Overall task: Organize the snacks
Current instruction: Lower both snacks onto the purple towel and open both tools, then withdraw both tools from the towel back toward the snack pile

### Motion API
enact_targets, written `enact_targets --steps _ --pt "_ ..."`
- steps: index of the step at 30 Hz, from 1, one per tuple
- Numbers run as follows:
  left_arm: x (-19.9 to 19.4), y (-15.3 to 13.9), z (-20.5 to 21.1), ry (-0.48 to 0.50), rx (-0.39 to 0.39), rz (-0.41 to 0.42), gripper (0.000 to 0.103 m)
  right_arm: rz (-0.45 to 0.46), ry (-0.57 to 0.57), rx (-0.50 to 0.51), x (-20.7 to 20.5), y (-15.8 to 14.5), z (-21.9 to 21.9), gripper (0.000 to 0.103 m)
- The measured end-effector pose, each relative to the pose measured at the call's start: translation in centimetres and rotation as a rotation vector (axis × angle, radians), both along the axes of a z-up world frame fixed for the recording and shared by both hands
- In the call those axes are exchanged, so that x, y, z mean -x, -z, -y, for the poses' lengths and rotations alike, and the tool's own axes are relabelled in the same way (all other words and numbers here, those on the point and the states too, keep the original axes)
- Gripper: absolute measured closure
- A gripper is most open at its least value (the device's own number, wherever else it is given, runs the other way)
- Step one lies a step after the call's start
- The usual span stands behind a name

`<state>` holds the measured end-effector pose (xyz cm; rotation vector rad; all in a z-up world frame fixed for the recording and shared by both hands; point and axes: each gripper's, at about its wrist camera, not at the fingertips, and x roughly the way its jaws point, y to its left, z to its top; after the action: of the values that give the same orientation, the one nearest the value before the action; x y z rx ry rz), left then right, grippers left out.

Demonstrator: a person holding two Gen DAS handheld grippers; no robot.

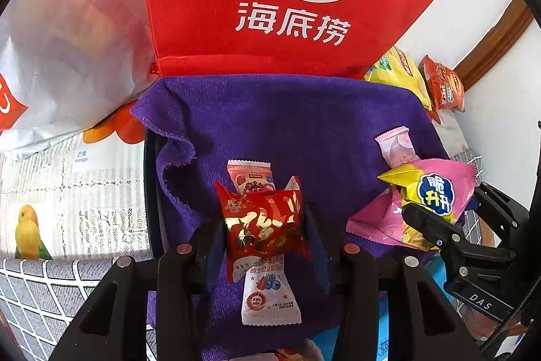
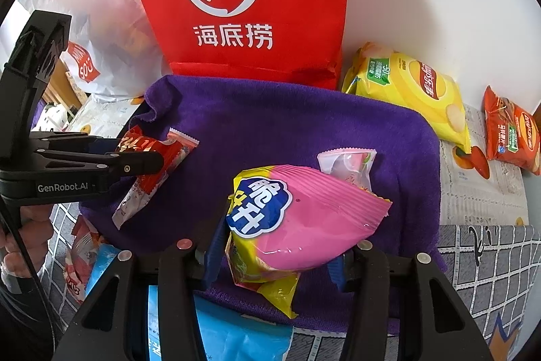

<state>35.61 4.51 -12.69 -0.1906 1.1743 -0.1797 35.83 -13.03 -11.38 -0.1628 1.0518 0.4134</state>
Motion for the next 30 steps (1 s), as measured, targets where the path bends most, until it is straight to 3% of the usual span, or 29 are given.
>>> enact_targets --steps 6,15,18,23,30 --pt "0.3 -0.5 -0.2 0.006 0.005 0.009 0.06 0.004 0.008 0.039 0.1 -0.1 -0.2 0.049" --pt "0.5 -0.9 -0.6 0.008 0.021 0.001 0.059 -0.02 0.059 -0.003 0.4 -0.7 1.1 0.041" --pt "0.6 -1.2 -0.5 0.011 0.024 0.0 0.055 -0.009 0.049 -0.005 1.2 -1.1 1.2 0.034" --pt "1.1 -2.3 -0.1 0.022 0.04 0.022 0.045 0.025 0.057 0.004 2.5 -2.2 1.5 0.032" --pt "2.4 -4.8 0.0 0.043 0.057 0.071 0.043 0.05 0.131 -0.011 3.7 -4.0 3.3 0.032"
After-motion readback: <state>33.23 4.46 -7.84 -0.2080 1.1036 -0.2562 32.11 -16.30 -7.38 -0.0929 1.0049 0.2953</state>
